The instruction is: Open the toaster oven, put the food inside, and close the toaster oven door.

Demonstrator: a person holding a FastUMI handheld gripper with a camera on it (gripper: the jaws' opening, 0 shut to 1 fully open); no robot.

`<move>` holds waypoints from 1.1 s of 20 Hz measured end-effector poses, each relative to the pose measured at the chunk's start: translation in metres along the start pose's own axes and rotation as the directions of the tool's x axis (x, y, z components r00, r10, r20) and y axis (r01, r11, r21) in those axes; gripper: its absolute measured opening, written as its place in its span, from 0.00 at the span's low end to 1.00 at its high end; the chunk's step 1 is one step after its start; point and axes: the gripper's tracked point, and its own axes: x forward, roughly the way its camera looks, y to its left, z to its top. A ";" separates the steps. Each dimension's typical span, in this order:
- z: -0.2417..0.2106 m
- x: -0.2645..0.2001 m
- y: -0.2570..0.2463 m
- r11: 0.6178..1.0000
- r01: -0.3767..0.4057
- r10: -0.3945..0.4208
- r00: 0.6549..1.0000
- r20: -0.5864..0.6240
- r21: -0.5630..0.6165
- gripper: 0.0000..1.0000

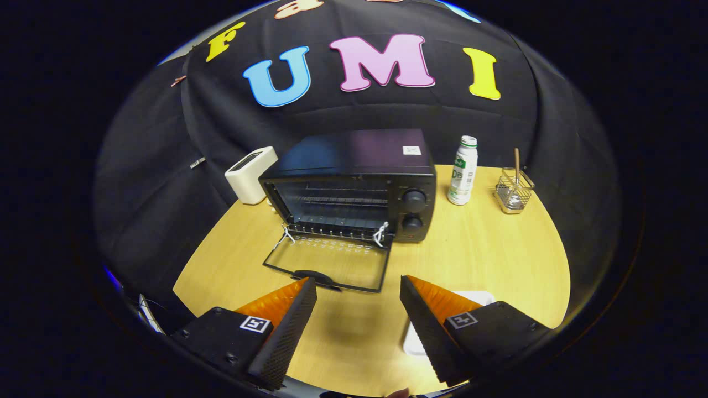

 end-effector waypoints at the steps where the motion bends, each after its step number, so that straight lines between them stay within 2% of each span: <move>1: 0.001 -0.004 -0.017 1.000 0.009 -0.009 1.000 -0.012 0.005 0.99; 5: -0.016 -0.013 -0.080 0.999 0.043 -0.039 0.992 -0.118 0.032 0.99; 8: -0.041 -0.012 -0.122 0.998 0.060 -0.054 0.972 -0.230 0.021 0.99; 14: -0.096 0.009 -0.189 0.989 0.119 -0.072 0.900 -0.429 0.083 1.00; 17: -0.131 0.023 -0.204 0.983 0.146 -0.064 0.846 -0.530 0.114 0.99; 19: -0.152 0.030 -0.211 0.980 0.161 -0.061 0.809 -0.585 0.120 0.86; 21: -0.159 0.039 -0.211 0.973 0.164 -0.033 0.790 -0.612 0.160 0.57; 22: -0.164 0.040 -0.211 0.972 0.167 -0.029 0.781 -0.624 0.164 0.57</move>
